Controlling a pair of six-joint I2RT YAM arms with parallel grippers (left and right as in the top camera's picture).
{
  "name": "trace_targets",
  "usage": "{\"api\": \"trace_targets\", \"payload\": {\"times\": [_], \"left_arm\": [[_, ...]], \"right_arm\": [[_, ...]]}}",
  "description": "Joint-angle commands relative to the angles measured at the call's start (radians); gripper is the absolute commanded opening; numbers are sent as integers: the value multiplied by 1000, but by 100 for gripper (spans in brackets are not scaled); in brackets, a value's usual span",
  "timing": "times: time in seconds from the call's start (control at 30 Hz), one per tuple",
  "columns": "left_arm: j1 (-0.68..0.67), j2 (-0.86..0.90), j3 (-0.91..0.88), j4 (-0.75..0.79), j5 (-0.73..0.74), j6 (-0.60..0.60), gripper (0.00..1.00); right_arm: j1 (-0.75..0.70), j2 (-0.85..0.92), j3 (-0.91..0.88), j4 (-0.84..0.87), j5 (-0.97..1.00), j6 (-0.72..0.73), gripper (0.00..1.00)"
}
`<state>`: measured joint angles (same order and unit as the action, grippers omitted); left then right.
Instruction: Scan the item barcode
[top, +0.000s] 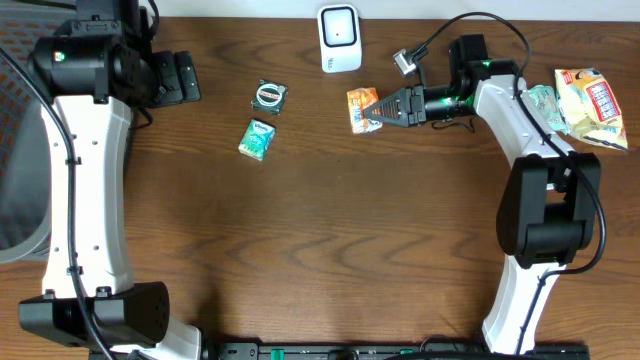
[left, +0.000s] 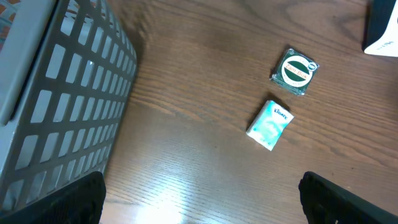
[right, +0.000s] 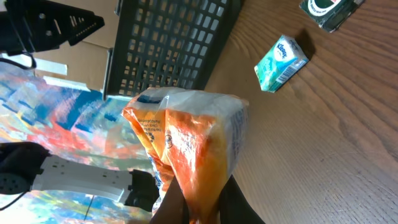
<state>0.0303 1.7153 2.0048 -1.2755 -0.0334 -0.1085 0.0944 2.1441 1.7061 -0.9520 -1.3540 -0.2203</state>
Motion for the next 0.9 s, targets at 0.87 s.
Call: {"api": "trace_targets", "payload": {"times": [0.87], "left_arm": [[4, 4, -5, 0, -16, -9, 98]], "right_arm": [[167, -14, -3, 75, 848, 320, 1]]}}
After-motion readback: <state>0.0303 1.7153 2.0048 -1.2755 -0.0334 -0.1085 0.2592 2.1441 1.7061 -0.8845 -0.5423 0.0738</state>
